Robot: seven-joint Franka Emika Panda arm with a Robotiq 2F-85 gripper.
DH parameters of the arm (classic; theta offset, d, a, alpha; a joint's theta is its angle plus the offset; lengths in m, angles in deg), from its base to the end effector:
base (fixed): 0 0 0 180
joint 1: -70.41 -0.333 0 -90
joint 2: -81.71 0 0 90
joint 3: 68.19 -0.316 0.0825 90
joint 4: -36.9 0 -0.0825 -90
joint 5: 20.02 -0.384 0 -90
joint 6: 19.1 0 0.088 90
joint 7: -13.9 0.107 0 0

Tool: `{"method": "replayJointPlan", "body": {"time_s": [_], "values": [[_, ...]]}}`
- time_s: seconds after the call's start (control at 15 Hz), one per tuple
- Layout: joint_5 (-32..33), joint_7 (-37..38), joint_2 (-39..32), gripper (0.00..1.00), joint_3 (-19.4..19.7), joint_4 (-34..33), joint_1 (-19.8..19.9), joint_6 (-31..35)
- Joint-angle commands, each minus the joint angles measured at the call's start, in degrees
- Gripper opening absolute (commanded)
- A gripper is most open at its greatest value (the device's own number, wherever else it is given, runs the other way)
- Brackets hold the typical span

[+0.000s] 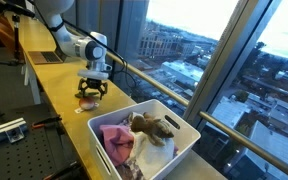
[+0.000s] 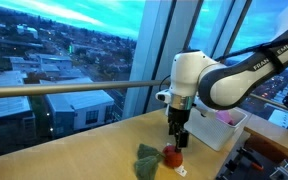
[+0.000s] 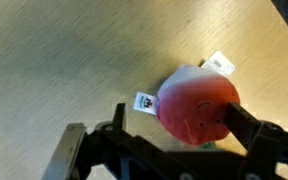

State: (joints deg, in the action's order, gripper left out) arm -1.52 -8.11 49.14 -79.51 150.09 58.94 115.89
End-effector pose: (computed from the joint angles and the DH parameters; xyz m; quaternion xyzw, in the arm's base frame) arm 0.5482 0.2251 0.1684 0.8713 0.4812 -0.0820 0.0502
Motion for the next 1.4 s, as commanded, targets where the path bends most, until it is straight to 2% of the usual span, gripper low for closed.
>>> {"method": "replayJointPlan", "body": {"time_s": [0.0, 0.53, 0.67, 1.0, 1.33], "values": [[-2.87, -2.09, -3.82, 1.00, -1.03, -2.43, 1.46, 0.32], [-6.63, -2.74, -6.25, 1.00, -2.28, -2.11, 2.65, 0.22], [-6.81, -2.60, -6.08, 0.72, -2.21, -1.90, 2.55, 0.36], [-6.72, -2.19, -4.72, 0.34, -1.99, -0.41, 2.60, 0.67], [-6.02, -1.32, -2.11, 0.01, -1.26, 1.67, 2.85, 0.82]]}}
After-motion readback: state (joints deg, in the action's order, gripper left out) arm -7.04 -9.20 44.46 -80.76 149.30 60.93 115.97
